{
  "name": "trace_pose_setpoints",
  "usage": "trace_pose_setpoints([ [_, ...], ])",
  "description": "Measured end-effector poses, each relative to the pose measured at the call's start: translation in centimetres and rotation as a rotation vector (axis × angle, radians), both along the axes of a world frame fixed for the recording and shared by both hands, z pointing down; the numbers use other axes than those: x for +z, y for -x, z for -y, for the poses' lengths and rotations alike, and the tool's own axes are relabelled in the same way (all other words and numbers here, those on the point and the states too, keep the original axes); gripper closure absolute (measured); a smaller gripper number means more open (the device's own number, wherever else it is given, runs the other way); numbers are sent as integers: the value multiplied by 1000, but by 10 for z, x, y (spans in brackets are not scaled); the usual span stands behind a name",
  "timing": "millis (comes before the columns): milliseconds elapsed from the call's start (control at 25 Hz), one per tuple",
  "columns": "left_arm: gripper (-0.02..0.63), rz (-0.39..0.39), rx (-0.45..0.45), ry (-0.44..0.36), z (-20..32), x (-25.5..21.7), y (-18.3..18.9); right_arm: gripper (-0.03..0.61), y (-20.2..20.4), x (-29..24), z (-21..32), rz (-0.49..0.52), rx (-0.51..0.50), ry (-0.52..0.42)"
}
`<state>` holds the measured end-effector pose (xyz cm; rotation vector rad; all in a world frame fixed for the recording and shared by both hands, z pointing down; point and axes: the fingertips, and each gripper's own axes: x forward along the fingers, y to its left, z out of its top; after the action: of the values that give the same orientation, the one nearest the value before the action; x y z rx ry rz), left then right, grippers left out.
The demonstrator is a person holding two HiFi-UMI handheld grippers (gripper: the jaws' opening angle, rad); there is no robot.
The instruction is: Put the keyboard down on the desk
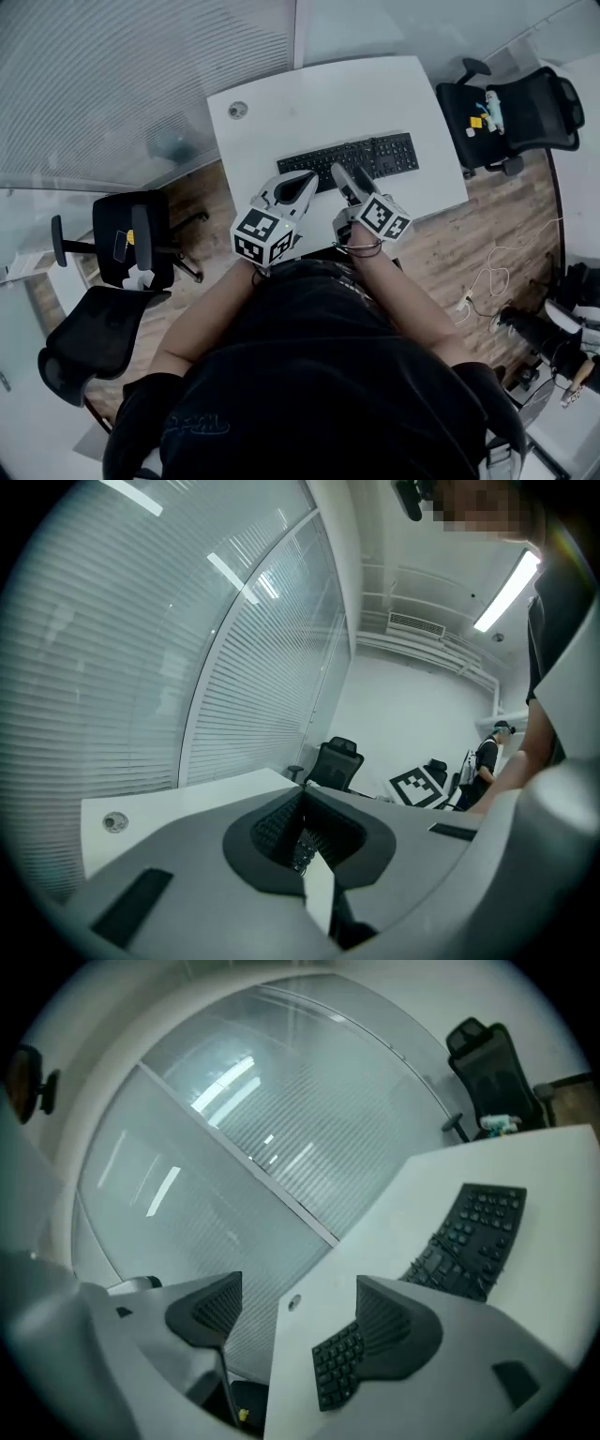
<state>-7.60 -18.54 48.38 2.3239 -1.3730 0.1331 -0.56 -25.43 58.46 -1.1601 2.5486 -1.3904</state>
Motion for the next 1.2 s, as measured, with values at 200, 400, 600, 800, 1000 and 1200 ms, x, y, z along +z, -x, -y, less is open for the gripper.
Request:
trace_pose_setpoints([
  [200, 598, 12, 24, -78, -13, -26, -1, 233, 1, -70, -17, -47, -39, -247],
  [400, 598, 23, 35, -130, -36, -44, 6, 399, 9, -131, -53, -157, -99, -498],
  [600, 598, 29, 34, -157, -55, -53, 12, 488, 24, -165, -89, -217, -139, -659],
  [800, 598, 30, 38, -181, -65, -59, 15, 546, 32, -167, -110, -242, -151, -681],
  [1000, 598, 26, 65, -183, -76, -63, 8, 555, 31, -171, -121, -254, -151, -685],
  [1200, 598, 18, 79, -184, -90, -62, 0, 555, 23, -172, -137, -271, -143, -685],
])
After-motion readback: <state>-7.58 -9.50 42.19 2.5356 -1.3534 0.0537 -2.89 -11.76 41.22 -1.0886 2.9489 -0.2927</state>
